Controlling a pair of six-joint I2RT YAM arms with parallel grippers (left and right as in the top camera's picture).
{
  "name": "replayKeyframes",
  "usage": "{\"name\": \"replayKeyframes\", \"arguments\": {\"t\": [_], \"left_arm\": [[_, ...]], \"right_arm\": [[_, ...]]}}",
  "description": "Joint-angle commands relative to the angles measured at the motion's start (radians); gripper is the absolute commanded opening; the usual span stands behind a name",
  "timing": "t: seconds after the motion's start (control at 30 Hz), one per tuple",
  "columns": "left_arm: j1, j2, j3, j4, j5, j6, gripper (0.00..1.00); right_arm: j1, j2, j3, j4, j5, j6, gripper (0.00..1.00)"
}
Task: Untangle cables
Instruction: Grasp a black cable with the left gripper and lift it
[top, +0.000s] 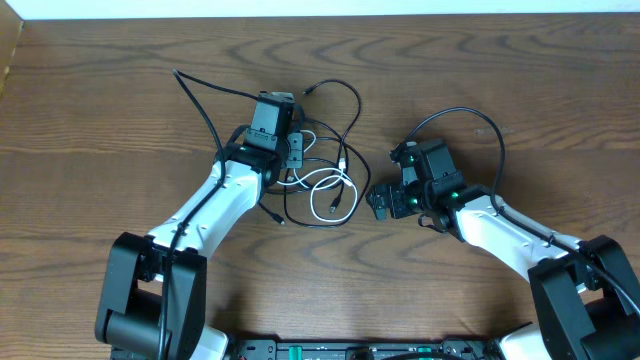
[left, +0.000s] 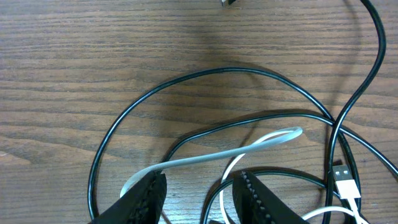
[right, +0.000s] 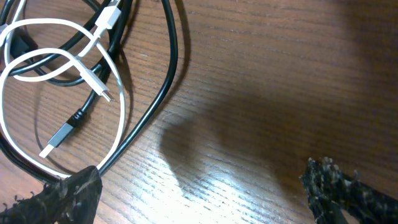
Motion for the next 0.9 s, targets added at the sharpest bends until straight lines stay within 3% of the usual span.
{"name": "replayKeyframes", "arguments": {"t": [0.0, 0.13, 0.37, 0.53, 0.73, 0.87], "left_arm": [[0.002, 0.01, 0.006, 0.001, 0.01, 0.047, 0.31], [0.0, 0.009, 0.006, -0.011, 0.091, 0.246, 0.29], [0.0, -0.03, 0.006, -0.016, 0.136, 0.247, 0.31], [0.0, -0.101, 0.006, 0.001, 0.136, 0.278, 0.4], [0.0, -0.13, 0.006, 0.008, 0.136, 0.376, 0.63], [0.0, -0.12, 0.006, 0.008, 0.136, 0.415, 0.69]], "right_arm": [[0.005, 0.008, -0.004, 0.002, 0.008, 0.008, 0.99], [0.005, 0.008, -0.004, 0.002, 0.008, 0.008, 0.99], [0.005, 0.008, -0.004, 0.005, 0.008, 0.008, 0.99], [0.005, 0.008, -0.004, 0.006, 0.008, 0.008, 0.99], [0.005, 0.008, -0.004, 0.011, 0.008, 0.008, 0.99], [0.005, 0.008, -0.004, 0.013, 0.008, 0.008, 0.99]]}}
